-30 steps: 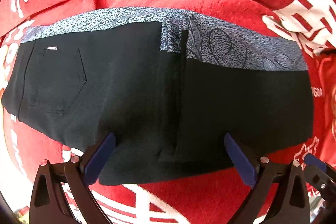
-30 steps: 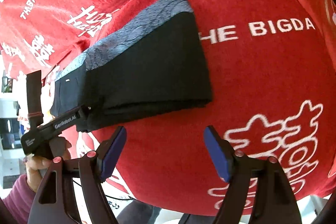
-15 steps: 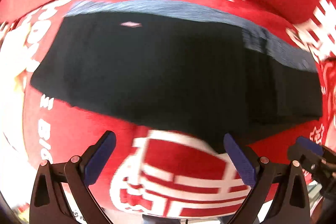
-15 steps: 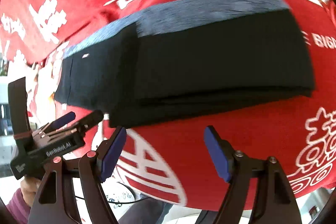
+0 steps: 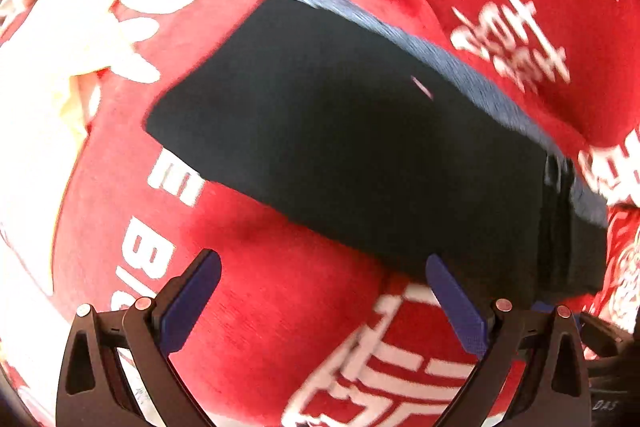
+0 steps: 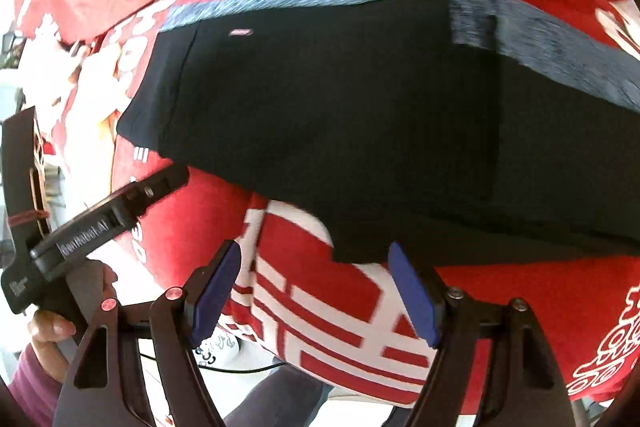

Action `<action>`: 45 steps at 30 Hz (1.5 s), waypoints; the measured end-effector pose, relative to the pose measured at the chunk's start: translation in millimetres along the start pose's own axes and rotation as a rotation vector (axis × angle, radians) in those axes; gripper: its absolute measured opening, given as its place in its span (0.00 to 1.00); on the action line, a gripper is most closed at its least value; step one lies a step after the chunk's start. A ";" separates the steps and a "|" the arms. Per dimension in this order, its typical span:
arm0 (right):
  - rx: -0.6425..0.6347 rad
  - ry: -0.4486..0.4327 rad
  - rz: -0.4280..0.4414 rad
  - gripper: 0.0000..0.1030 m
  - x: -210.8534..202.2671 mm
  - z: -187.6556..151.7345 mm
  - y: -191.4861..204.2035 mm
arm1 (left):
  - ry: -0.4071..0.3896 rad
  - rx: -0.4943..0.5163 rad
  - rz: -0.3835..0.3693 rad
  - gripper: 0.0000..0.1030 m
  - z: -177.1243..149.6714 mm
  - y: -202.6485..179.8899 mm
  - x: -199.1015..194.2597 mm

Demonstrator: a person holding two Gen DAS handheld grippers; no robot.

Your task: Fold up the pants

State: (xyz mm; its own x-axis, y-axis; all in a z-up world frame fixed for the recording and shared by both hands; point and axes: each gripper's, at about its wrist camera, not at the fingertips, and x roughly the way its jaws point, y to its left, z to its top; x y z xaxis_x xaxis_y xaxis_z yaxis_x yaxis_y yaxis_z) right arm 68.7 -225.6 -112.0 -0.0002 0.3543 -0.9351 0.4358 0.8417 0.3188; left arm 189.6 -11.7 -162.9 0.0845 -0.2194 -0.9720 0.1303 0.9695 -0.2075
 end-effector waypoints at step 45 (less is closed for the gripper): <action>-0.102 -0.139 0.107 0.77 -41.2 104.7 24.0 | -0.289 0.279 0.139 0.38 16.1 -21.8 11.5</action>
State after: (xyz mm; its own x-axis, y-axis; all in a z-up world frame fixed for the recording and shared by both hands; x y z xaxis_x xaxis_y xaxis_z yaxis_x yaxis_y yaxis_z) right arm 173.4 -262.6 -82.0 0.1687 0.3901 -0.9052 0.3335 0.8416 0.4248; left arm 203.6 -37.1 -167.8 0.3888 -0.1489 -0.9092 0.3568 0.9342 -0.0004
